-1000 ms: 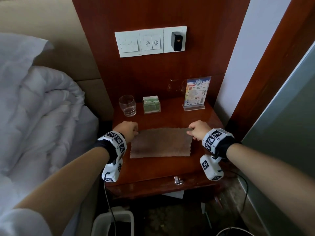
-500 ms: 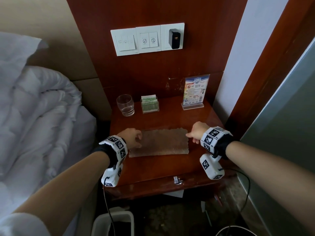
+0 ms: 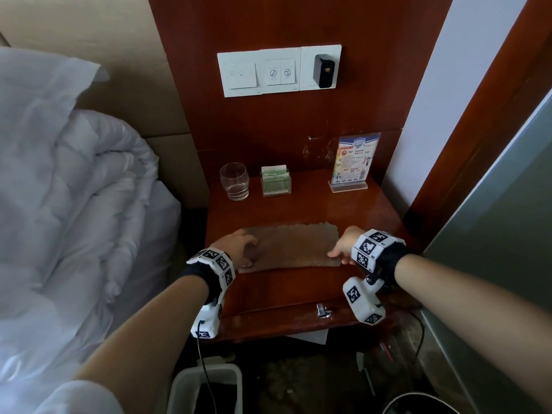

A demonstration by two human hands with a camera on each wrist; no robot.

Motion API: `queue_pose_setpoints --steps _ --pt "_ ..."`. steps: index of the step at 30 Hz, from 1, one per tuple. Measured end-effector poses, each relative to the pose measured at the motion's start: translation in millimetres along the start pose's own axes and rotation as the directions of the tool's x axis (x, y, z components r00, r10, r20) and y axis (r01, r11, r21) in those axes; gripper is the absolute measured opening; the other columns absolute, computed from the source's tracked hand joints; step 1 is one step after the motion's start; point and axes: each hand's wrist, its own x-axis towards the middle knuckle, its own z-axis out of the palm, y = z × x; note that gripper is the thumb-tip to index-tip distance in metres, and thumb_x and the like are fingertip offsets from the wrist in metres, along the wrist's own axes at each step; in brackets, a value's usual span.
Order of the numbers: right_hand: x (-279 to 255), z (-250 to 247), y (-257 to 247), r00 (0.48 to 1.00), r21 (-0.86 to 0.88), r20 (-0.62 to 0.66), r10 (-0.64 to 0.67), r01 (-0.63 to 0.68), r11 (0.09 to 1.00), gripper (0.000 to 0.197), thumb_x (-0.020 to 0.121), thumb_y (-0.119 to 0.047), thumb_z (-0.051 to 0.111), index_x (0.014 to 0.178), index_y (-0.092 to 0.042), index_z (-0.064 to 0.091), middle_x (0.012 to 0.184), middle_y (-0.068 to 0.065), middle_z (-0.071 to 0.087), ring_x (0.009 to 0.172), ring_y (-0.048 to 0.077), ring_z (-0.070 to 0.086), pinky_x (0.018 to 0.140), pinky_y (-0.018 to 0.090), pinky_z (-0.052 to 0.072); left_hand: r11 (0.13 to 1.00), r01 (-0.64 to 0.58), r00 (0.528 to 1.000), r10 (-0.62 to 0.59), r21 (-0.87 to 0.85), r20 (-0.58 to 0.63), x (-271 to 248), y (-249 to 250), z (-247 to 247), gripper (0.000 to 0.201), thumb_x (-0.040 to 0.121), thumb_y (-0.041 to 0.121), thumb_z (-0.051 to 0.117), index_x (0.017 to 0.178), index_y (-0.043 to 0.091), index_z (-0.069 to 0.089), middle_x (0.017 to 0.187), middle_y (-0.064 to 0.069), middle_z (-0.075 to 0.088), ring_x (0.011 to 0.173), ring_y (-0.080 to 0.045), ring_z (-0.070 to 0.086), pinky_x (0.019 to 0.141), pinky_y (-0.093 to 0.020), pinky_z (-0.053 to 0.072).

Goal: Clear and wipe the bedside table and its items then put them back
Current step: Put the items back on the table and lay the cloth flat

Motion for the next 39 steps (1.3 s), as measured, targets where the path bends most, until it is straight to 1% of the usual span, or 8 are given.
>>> queue_pose_setpoints --steps 2,5,10,14,25,31,35,39 --pt "1.8 1.0 -0.8 0.999 0.082 0.036 -0.008 0.005 0.997 0.029 0.082 -0.025 0.072 0.084 -0.006 0.049 0.058 0.004 0.051 0.045 0.015 0.046 0.045 0.023 0.039 0.999 0.007 1.0 -0.007 -0.035 -0.007 -3.5 -3.6 0.9 0.058 0.084 0.023 0.068 0.136 0.024 0.044 0.145 -0.001 0.032 0.128 -0.021 0.041 0.102 -0.028 0.037" --pt "3.8 3.3 -1.9 0.998 0.163 0.049 -0.029 0.021 0.986 0.041 0.078 -0.03 0.074 0.102 -0.006 0.05 0.064 0.005 0.045 0.056 0.018 0.044 0.057 0.027 0.038 0.997 0.011 1.0 -0.013 -0.076 -0.024 -6.0 -5.0 2.9 0.057 0.083 0.021 0.068 0.136 0.023 0.046 0.143 -0.001 0.035 0.127 -0.021 0.042 0.101 -0.027 0.036" --pt "9.6 3.2 -1.2 0.998 0.406 0.027 -0.05 0.035 0.913 0.023 0.083 -0.015 0.069 0.09 -0.004 0.05 0.073 0.008 0.05 0.06 0.018 0.048 0.057 0.025 0.043 0.998 0.015 0.999 -0.017 -0.065 -0.031 -4.1 -5.6 2.2 0.057 0.081 0.022 0.071 0.134 0.024 0.049 0.143 0.0 0.036 0.129 -0.02 0.04 0.105 -0.029 0.036" --pt "7.7 5.3 -0.8 0.994 0.559 0.09 -0.061 0.0 0.829 0.014 0.086 -0.005 0.063 0.094 -0.007 0.052 0.083 0.012 0.059 0.067 0.021 0.059 0.055 0.025 0.043 0.998 0.014 1.0 -0.016 -0.062 -0.026 -2.4 -6.9 2.8 0.056 0.081 0.022 0.071 0.133 0.024 0.05 0.142 -0.001 0.037 0.129 -0.021 0.04 0.104 -0.028 0.036" --pt "-5.8 9.2 -7.5 0.993 0.669 0.0 -0.117 0.088 0.738 0.008 0.089 -0.004 0.058 0.095 -0.006 0.053 0.085 0.011 0.059 0.065 0.018 0.058 0.05 0.022 0.039 0.997 0.027 1.0 -0.028 -0.07 -0.014 -2.9 -2.2 1.6 0.057 0.08 0.019 0.071 0.133 0.021 0.049 0.143 -0.003 0.035 0.131 -0.022 0.037 0.107 -0.03 0.033" --pt "-18.3 12.9 -39.7 0.983 0.669 -0.032 -0.183 0.157 0.726 0.007 0.092 -0.006 0.056 0.086 -0.008 0.052 0.076 0.009 0.056 0.061 0.016 0.054 0.05 0.023 0.037 0.98 0.063 0.984 -0.092 -0.187 -0.15 -29.1 -17.5 1.8 0.053 0.084 0.024 0.066 0.134 0.018 0.046 0.138 -0.003 0.038 0.12 -0.022 0.047 0.099 -0.027 0.039" --pt "-26.5 24.1 -61.9 0.981 0.619 -0.071 -0.18 0.184 0.764 0.014 0.092 -0.004 0.055 0.105 -0.005 0.051 0.071 0.01 0.053 0.058 0.017 0.051 0.05 0.024 0.037 0.981 0.133 0.989 -0.141 -0.145 -0.052 -48.9 -40.7 -0.8 0.065 0.083 0.029 0.068 0.141 0.019 0.039 0.146 -0.005 0.035 0.132 -0.023 0.038 0.11 -0.031 0.031" --pt "-29.2 38.2 -80.6 0.978 0.549 -0.08 -0.194 0.206 0.81 0.032 0.093 -0.004 0.054 0.123 0.007 0.05 0.069 0.011 0.053 0.057 0.018 0.051 0.051 0.025 0.038 0.99 0.129 0.984 -0.121 -0.053 0.13 -63.5 -46.8 7.9 0.082 0.082 0.033 0.07 0.149 0.019 0.024 0.157 -0.007 0.014 0.143 -0.025 0.021 0.116 -0.033 0.018"
